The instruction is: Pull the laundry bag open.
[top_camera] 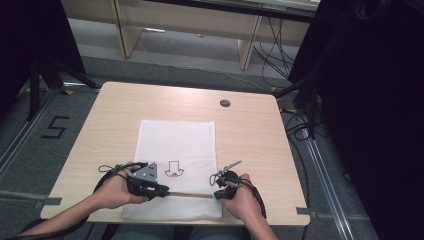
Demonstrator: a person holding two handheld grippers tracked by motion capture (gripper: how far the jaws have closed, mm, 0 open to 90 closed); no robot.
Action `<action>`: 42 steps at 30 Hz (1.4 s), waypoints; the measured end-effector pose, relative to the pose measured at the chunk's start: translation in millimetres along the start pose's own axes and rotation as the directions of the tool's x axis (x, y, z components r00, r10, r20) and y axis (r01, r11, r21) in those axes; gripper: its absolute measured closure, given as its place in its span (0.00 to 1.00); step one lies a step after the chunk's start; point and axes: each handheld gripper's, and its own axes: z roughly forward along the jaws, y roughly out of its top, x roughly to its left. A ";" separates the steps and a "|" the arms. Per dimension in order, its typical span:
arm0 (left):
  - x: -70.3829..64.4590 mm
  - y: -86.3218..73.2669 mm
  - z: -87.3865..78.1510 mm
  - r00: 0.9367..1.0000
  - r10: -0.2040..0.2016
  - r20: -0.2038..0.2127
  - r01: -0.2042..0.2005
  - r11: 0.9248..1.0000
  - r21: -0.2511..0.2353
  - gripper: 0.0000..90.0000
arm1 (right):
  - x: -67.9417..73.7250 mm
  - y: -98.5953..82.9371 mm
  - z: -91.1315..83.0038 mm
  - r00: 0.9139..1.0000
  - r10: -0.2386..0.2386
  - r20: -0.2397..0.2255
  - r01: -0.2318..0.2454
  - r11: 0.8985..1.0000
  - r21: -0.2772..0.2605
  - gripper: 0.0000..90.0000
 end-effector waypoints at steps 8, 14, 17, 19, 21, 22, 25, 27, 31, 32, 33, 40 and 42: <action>3.5 -6.2 -7.9 1.000 -0.011 -0.012 0.011 1.000 -0.002 0.91 | -0.3 -0.1 -0.1 1.000 0.005 -0.004 -0.005 1.000 0.000 1.00; 2.1 -6.9 -8.4 1.000 -0.017 -0.009 0.017 1.000 -0.005 0.91 | -0.4 -0.1 -0.1 1.000 0.005 -0.004 -0.005 1.000 0.001 1.00; 2.2 -8.4 -10.5 1.000 -0.018 -0.017 0.018 1.000 0.001 0.91 | -0.3 -0.4 -0.1 1.000 0.016 -0.004 -0.016 1.000 0.000 1.00; 2.7 -10.7 -12.1 1.000 -0.027 -0.013 0.027 1.000 -0.004 0.91 | -0.7 -0.4 0.0 1.000 0.016 -0.005 -0.016 1.000 -0.002 1.00; 3.6 -11.5 -13.0 1.000 -0.010 -0.010 0.010 1.000 -0.004 0.91 | 0.1 -0.1 -0.5 1.000 0.025 -0.003 -0.025 1.000 0.007 1.00; 2.9 -12.0 -13.7 1.000 -0.022 -0.017 0.022 1.000 -0.001 0.91 | 0.2 -0.1 -0.6 1.000 0.024 -0.002 -0.024 1.000 0.008 1.00; 3.0 -12.3 -13.9 1.000 -0.023 -0.019 0.023 1.000 -0.002 0.91 | -0.4 -0.2 -0.2 1.000 0.021 -0.005 -0.021 1.000 0.006 1.00; 2.9 -12.9 -15.1 0.999 -0.031 -0.016 0.031 1.000 -0.003 0.91 | 1.1 -0.5 -0.5 0.999 0.045 -0.010 -0.045 0.999 0.011 1.00; 3.3 -14.4 -16.9 0.999 -0.034 -0.018 0.033 0.999 -0.005 0.91 | 0.9 -0.6 -0.6 0.999 0.044 -0.011 -0.044 0.999 0.012 1.00; 3.6 -14.7 -17.6 0.999 -0.027 -0.022 0.027 1.000 -0.006 0.91 | 0.9 -0.6 -0.5 0.999 0.043 -0.012 -0.043 0.999 0.012 1.00; 3.4 -14.9 -18.0 0.999 -0.033 -0.023 0.033 0.999 -0.006 0.91 | 0.9 -0.6 -0.5 0.999 0.043 -0.012 -0.043 0.999 0.012 1.00; 4.7 -19.1 -22.0 0.998 -0.058 -0.016 0.058 0.998 -0.017 0.91 | 0.8 -0.6 -1.3 0.999 0.048 -0.001 -0.048 0.999 0.018 1.00; 5.3 -19.8 -23.1 0.998 -0.051 -0.022 0.051 0.999 -0.014 0.91 | 0.9 -0.7 -1.3 0.999 0.050 -0.003 -0.050 0.999 0.018 1.00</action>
